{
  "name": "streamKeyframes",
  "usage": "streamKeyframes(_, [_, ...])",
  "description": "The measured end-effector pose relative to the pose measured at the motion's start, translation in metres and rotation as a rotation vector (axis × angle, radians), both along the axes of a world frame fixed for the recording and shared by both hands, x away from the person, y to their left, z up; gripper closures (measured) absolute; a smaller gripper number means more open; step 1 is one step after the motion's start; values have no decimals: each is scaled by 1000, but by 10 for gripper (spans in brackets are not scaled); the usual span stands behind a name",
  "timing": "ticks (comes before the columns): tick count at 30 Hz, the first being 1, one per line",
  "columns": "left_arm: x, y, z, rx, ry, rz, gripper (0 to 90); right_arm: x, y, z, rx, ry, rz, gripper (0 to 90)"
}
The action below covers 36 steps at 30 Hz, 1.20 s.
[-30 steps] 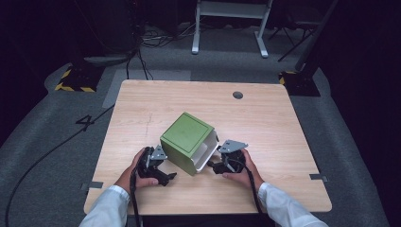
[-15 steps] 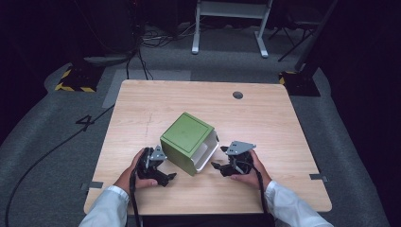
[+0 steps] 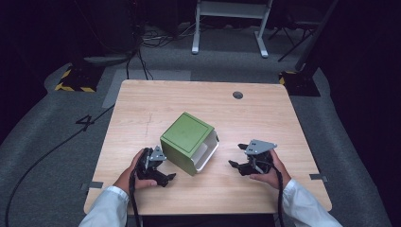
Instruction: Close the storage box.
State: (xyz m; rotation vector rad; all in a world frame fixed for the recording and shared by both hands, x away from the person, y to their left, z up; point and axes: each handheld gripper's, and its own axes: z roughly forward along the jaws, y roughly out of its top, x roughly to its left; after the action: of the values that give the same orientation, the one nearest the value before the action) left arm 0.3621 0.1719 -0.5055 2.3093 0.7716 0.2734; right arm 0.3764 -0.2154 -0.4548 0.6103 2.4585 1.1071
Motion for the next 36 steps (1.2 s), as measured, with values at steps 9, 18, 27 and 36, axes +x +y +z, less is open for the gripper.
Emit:
streamKeyframes(9, [0, 0, 0, 0, 2, 2, 5, -6, -40, 2, -19, -5, -43, 239])
streamKeyframes(18, [0, 0, 0, 0, 1, 1, 4, -6, -89, -3, -36, 18, -139, 231])
streamKeyframes(27, [0, 0, 0, 0, 3, 0, 4, -2, -123, -21, -15, 90, -232, 218])
streamKeyframes(36, [0, 0, 0, 0, 3, 0, 3, 1, -142, -47, 27, 160, -288, 171])
